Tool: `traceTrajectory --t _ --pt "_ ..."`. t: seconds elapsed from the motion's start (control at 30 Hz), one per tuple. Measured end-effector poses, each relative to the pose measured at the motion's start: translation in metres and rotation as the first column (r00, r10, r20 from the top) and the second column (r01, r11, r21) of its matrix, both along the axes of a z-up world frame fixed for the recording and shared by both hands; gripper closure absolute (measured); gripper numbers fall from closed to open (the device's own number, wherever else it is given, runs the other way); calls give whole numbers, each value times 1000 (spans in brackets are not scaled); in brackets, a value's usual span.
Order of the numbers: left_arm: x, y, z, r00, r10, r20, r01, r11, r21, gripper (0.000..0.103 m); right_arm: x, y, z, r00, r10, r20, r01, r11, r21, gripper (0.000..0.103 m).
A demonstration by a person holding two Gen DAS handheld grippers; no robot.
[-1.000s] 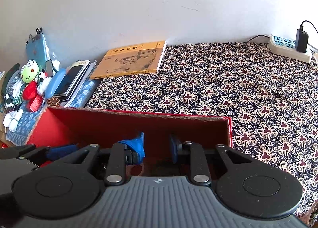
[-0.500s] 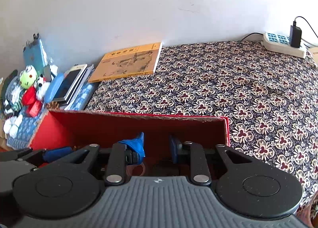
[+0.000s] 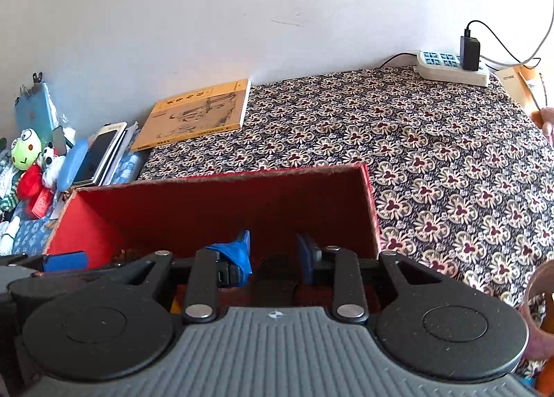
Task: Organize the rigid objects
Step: 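Lower the black mouse into the red box and open the right gripper, then lift the open right gripper up out of the red box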
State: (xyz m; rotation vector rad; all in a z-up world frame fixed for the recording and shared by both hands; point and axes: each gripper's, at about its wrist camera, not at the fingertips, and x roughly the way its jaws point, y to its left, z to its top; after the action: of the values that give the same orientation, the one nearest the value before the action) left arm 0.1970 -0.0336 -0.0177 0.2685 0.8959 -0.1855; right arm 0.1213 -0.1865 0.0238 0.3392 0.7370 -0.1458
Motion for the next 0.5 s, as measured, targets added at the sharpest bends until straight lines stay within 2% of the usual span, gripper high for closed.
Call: traceTrajectory --t 0.23,0.3,0.5 --pt "-2 12 -4 1000 -10 -1 10 1000 8 42 -7 9 -2 998 10 55 -7 998 -63 91" --pt "-3 12 -6 1000 -24 1 24 1000 15 42 -5 10 -3 998 5 55 2 994 -110 91" --pt "-3 10 -7 999 -44 6 44 999 16 41 -3 3 -7 997 16 79 -7 993 -117 92"
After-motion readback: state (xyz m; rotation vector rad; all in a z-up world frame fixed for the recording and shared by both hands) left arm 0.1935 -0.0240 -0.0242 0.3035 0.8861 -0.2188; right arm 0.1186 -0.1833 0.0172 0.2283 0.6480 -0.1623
